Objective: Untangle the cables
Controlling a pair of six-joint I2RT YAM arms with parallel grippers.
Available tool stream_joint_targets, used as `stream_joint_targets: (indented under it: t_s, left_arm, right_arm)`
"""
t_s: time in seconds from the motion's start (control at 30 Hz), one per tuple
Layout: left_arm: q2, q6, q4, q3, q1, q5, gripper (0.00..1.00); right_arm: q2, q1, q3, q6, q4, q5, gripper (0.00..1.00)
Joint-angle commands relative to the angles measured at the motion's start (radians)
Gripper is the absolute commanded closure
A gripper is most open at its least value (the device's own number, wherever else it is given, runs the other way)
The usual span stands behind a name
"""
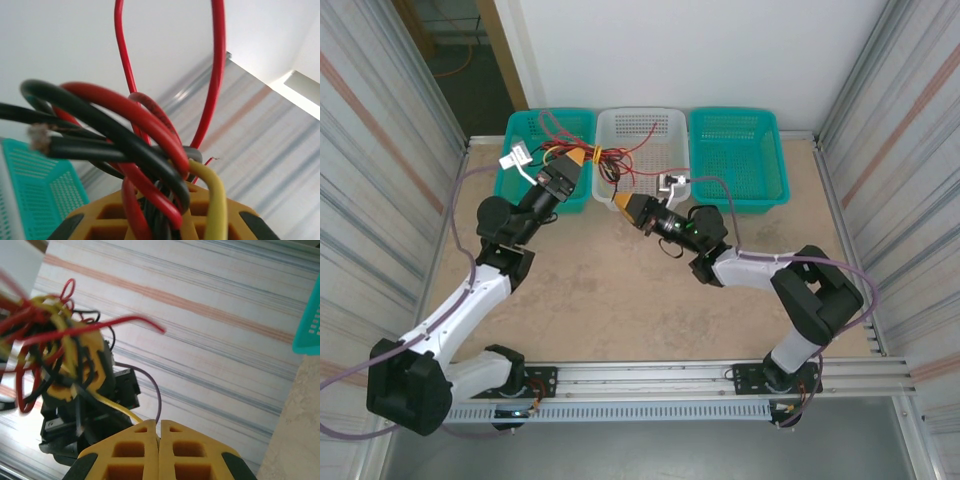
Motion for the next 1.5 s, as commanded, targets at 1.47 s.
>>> stream_joint_targets:
  t_s: [1.47]
  left_arm:
    - [-0.137,0.030,-0.129,0.111,-0.047,0.362,1.00]
  right_arm:
    - [0.080,-0.392,0.740,-0.413,-0.954,-0.349,1.00]
